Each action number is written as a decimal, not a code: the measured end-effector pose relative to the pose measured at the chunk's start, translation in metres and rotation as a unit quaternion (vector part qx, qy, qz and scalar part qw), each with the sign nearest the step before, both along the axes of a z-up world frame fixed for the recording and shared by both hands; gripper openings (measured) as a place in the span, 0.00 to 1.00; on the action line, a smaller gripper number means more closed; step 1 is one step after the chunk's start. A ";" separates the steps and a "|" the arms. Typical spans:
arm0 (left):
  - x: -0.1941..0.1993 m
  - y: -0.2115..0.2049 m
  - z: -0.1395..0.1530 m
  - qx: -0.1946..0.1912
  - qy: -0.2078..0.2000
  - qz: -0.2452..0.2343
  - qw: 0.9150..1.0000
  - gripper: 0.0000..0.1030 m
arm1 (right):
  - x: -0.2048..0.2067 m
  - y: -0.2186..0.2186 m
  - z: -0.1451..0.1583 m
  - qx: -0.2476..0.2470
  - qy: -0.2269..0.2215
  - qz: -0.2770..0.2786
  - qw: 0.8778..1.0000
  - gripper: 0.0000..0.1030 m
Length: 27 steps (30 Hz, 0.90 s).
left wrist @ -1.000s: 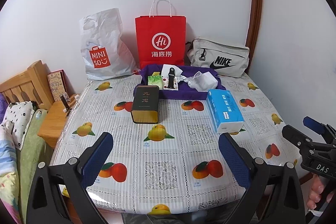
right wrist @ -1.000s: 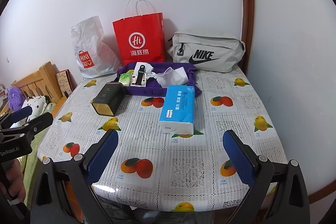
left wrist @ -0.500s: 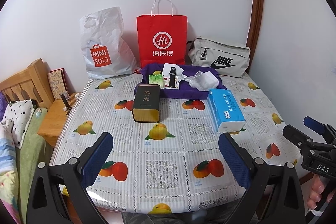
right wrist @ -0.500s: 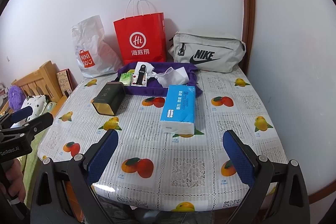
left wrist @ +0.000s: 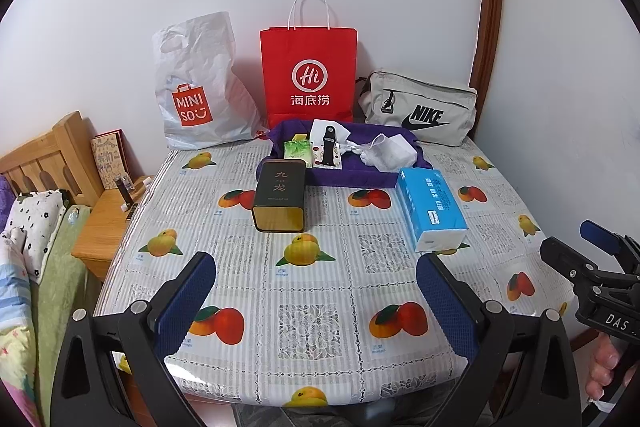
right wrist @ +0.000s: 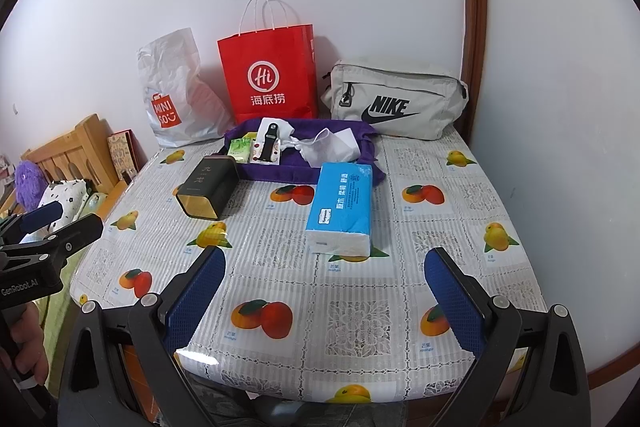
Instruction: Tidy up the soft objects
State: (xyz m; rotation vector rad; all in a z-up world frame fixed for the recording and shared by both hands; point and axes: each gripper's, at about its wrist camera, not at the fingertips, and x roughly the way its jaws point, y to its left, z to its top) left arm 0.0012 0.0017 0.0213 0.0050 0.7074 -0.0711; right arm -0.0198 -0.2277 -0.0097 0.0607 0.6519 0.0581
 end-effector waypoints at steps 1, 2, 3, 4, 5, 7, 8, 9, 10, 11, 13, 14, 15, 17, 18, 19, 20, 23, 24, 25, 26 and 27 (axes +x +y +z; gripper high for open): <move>0.000 0.001 -0.001 0.001 0.001 0.000 1.000 0.98 | 0.000 0.000 0.000 0.000 0.000 0.000 1.000 0.96; -0.001 0.001 -0.001 0.001 0.001 0.001 1.000 0.98 | 0.000 0.000 0.000 0.000 0.000 0.001 1.000 0.96; 0.000 0.000 -0.001 0.000 0.000 0.001 1.000 0.98 | 0.000 0.000 0.000 0.000 0.000 0.001 1.000 0.96; 0.000 0.000 -0.001 0.000 0.000 0.000 1.000 0.98 | 0.000 0.000 0.000 0.000 0.000 0.001 1.000 0.96; 0.000 0.000 -0.001 0.000 0.000 0.000 1.000 0.98 | 0.000 0.000 0.000 0.000 0.000 0.001 1.000 0.96; 0.000 0.001 -0.001 0.000 0.000 0.001 1.000 0.98 | 0.000 0.000 0.000 -0.001 0.000 0.001 1.000 0.96; 0.000 0.001 -0.001 0.000 0.000 0.000 1.000 0.98 | 0.000 0.000 0.000 -0.001 0.000 0.001 1.000 0.96; 0.000 0.001 -0.002 0.000 0.000 0.000 1.000 0.98 | 0.000 0.001 0.000 -0.002 0.000 0.003 1.000 0.96; 0.000 0.001 -0.001 0.000 0.001 0.000 1.000 0.98 | 0.000 0.000 0.000 -0.002 0.000 0.003 1.000 0.96; 0.000 0.002 -0.002 -0.001 0.001 0.001 1.000 0.98 | 0.000 0.001 -0.001 -0.002 0.000 0.003 1.000 0.96; 0.000 0.002 -0.002 0.000 0.001 0.000 1.000 0.98 | -0.001 0.000 -0.001 -0.001 0.000 0.003 1.000 0.96; 0.000 0.003 -0.002 0.001 0.002 0.000 1.000 0.98 | -0.001 0.001 -0.001 -0.002 0.000 0.004 1.000 0.96; -0.001 0.003 -0.005 0.001 0.002 0.001 1.000 0.98 | -0.001 0.000 -0.001 -0.003 0.000 0.004 1.000 0.96; -0.002 0.004 -0.005 0.002 0.002 0.000 1.000 0.98 | -0.001 0.000 -0.001 -0.001 0.000 0.005 1.000 0.96; -0.001 0.002 -0.005 0.002 0.002 0.002 1.000 0.98 | 0.000 0.000 -0.001 -0.001 0.001 0.005 1.000 0.96; -0.002 0.003 -0.005 0.002 0.002 0.002 1.000 0.98 | 0.000 0.000 -0.001 -0.001 0.002 0.005 1.000 0.96; -0.002 0.003 -0.005 0.001 0.002 0.003 1.000 0.98 | 0.000 0.000 -0.001 -0.002 0.002 0.005 1.000 0.96; -0.001 0.003 -0.005 0.000 0.002 0.003 1.000 0.98 | 0.000 0.001 -0.001 -0.002 0.002 0.006 1.000 0.96; -0.001 0.003 -0.006 0.000 0.003 0.003 1.000 0.98 | 0.000 0.001 -0.001 -0.002 0.002 0.006 1.000 0.96; -0.001 0.003 -0.005 0.000 0.003 0.002 1.000 0.98 | 0.000 0.001 -0.002 -0.002 0.001 0.006 1.000 0.96; -0.001 0.004 -0.006 0.000 0.003 0.002 1.000 0.98 | -0.001 0.000 -0.002 -0.003 0.001 0.006 1.000 0.96; -0.001 0.003 -0.005 0.001 0.003 0.003 1.000 0.98 | 0.000 0.000 -0.002 -0.002 0.001 0.006 1.000 0.96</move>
